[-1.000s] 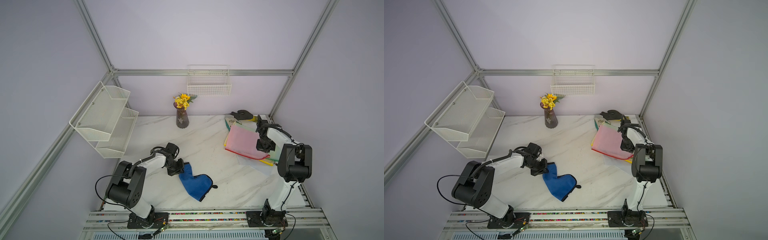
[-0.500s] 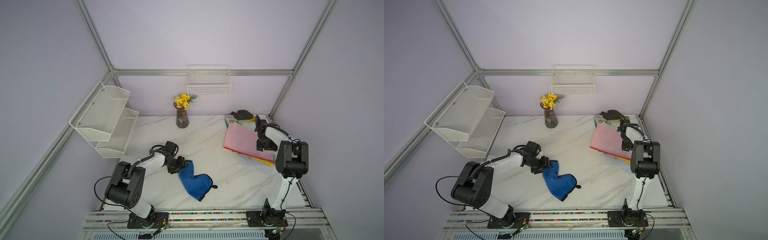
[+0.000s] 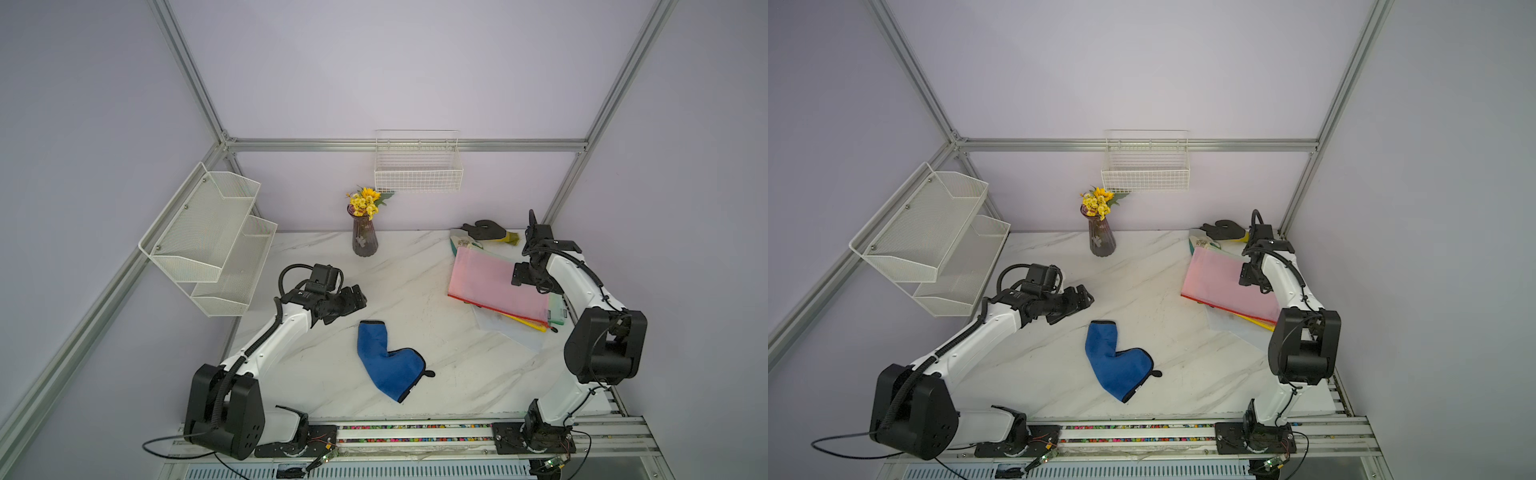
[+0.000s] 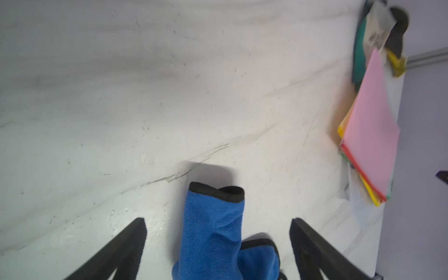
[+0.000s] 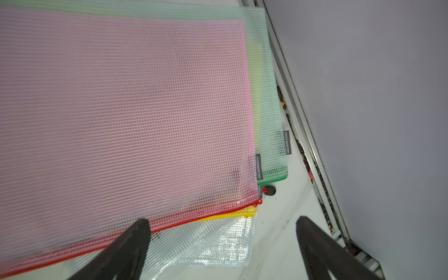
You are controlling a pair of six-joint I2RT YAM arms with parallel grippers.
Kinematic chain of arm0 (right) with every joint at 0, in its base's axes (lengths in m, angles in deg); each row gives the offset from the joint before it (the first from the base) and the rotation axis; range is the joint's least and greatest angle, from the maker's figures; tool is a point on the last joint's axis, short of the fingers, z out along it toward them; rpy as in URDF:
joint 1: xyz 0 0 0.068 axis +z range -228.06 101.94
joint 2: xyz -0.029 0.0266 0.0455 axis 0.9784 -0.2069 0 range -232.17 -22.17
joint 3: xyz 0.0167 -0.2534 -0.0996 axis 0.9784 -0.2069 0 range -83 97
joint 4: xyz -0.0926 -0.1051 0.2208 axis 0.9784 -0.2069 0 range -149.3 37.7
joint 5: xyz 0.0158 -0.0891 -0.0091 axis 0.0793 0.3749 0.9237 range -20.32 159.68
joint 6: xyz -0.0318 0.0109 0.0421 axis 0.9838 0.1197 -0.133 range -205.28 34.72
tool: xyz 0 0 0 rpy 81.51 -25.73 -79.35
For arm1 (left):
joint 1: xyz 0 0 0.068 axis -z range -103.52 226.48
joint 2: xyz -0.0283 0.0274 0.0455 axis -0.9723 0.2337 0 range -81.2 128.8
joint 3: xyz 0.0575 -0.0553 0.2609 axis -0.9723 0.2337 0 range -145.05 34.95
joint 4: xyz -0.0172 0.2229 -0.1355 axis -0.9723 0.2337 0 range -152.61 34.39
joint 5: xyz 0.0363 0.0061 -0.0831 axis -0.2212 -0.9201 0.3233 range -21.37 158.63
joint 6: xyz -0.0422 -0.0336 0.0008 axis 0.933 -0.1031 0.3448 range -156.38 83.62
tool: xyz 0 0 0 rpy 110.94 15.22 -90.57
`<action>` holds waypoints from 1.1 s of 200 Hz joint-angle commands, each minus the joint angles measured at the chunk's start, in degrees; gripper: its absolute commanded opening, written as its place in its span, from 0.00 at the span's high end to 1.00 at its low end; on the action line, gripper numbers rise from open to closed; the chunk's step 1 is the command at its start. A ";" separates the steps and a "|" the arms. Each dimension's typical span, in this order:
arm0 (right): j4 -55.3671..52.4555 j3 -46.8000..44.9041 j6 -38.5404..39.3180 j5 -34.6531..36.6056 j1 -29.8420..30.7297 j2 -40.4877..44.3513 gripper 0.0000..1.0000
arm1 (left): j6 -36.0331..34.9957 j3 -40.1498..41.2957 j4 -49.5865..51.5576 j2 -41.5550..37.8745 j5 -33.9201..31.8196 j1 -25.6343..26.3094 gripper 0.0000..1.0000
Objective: Wipe the document bag
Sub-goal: Place the document bag, then reset both arms
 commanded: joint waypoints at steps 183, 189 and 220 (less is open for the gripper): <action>122.71 -64.65 8.80 -3.61 5.42 -5.95 0.03 | -29.99 30.13 -47.56 -12.50 -41.39 -10.93 0.00; 126.74 -65.12 10.43 -2.75 6.30 -7.07 0.03 | -29.98 31.72 -51.51 -11.97 -40.66 -11.34 0.00; 113.75 -60.12 10.57 -1.51 7.36 -5.23 0.03 | -30.03 34.30 -66.62 -3.66 -37.85 -12.91 0.00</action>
